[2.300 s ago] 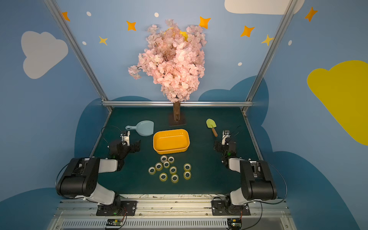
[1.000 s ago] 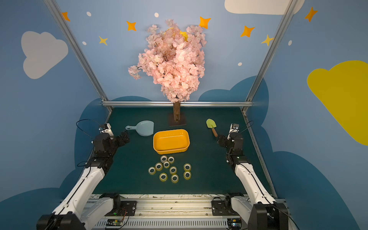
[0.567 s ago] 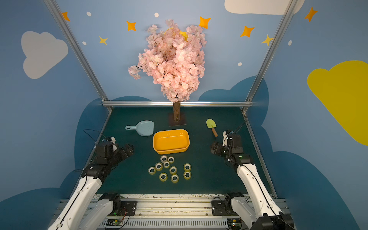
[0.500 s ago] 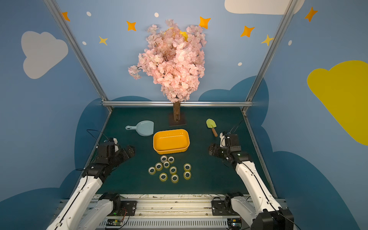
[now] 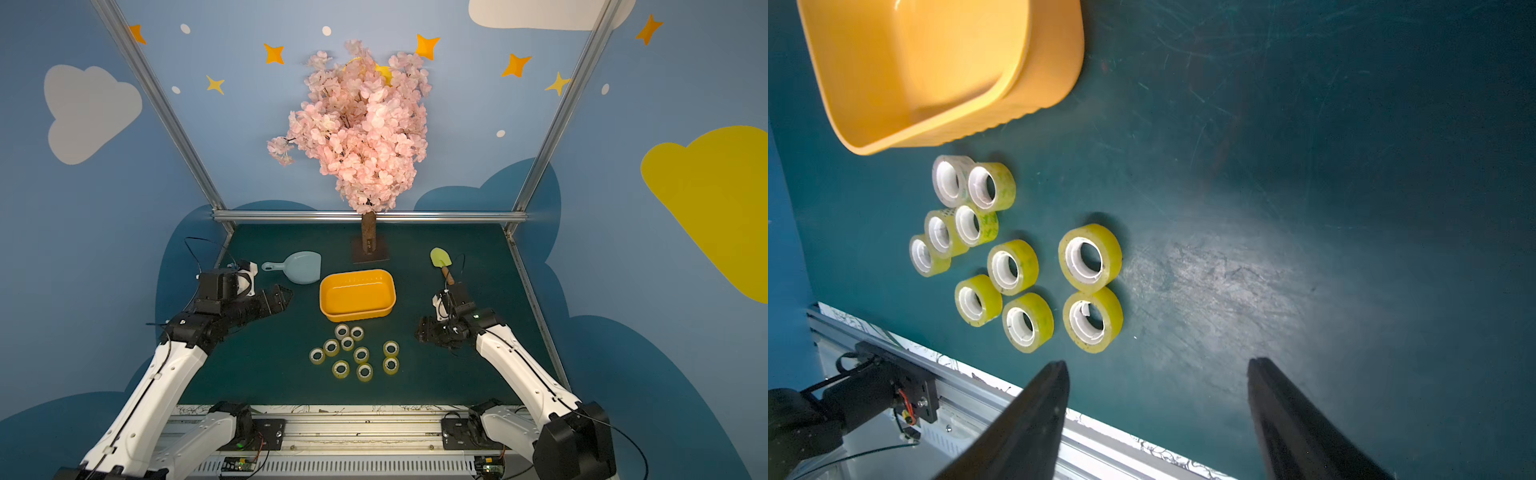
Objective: Put the transparent tape into the storage box
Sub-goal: Pick up the tape at the center of the board.
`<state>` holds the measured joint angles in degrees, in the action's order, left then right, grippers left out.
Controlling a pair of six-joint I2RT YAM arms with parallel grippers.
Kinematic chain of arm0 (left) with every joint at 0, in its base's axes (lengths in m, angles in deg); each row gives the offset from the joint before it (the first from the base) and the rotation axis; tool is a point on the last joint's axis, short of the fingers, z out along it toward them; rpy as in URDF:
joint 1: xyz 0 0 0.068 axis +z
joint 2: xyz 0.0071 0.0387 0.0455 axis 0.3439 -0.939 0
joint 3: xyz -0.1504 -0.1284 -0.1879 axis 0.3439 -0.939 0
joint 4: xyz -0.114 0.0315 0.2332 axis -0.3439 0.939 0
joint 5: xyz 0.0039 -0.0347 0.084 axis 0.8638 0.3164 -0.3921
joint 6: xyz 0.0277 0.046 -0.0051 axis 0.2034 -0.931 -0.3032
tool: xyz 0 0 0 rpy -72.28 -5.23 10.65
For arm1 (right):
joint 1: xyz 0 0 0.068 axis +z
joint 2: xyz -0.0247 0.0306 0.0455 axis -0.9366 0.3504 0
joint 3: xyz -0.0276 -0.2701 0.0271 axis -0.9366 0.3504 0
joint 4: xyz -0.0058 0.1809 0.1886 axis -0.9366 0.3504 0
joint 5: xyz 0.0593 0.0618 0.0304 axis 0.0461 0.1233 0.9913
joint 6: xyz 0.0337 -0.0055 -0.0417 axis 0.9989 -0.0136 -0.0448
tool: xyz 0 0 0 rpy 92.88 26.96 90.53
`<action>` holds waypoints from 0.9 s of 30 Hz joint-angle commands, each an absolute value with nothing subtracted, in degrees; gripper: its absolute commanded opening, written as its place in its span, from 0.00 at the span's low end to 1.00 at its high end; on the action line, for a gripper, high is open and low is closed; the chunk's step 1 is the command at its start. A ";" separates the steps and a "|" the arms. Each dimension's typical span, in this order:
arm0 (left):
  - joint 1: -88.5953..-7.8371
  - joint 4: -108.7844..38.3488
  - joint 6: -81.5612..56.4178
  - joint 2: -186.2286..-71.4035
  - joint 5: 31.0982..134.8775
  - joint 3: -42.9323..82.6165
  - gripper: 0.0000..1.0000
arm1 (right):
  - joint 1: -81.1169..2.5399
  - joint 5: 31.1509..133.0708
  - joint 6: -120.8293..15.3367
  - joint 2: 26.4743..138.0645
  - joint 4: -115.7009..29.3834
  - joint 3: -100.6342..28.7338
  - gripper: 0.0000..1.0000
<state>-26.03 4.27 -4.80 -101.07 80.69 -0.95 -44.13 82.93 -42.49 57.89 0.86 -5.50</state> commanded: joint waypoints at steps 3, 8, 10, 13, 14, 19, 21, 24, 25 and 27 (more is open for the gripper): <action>-25.78 3.15 -8.35 -104.64 83.76 -2.03 1.00 | -40.75 81.43 -39.17 58.67 1.31 -5.85 0.72; -25.20 4.23 -9.52 -103.57 82.93 -2.19 1.00 | -37.90 81.84 -36.73 62.83 -2.91 -5.60 0.69; -25.04 3.63 -9.15 -102.48 83.67 -3.20 1.00 | -36.96 82.77 -36.21 65.61 -4.03 -6.56 0.67; -25.08 3.38 -9.06 -101.75 83.40 -3.82 1.00 | -35.18 83.01 -36.12 69.90 -4.73 -8.81 0.66; -25.04 3.58 -9.07 -101.90 82.99 -3.85 1.00 | -34.56 82.62 -35.96 71.31 -4.98 -9.43 0.66; -24.95 5.31 -9.14 -104.44 82.93 -2.93 1.00 | -31.44 81.80 -35.85 78.40 -5.97 -12.40 0.64; -24.95 5.87 -9.31 -105.67 83.76 -2.45 1.00 | -30.22 81.22 -36.44 81.31 -4.90 -14.23 0.62; -24.96 6.06 -9.50 -106.44 83.75 -2.11 1.00 | -28.59 78.42 -36.56 84.62 -2.71 -16.43 0.61; -24.87 6.10 -9.41 -106.35 83.74 -2.18 1.00 | -28.21 77.97 -36.64 85.43 -2.49 -16.69 0.61; -24.87 6.01 -9.42 -105.97 83.75 -2.25 1.00 | -27.88 77.27 -36.39 86.48 -2.50 -16.76 0.60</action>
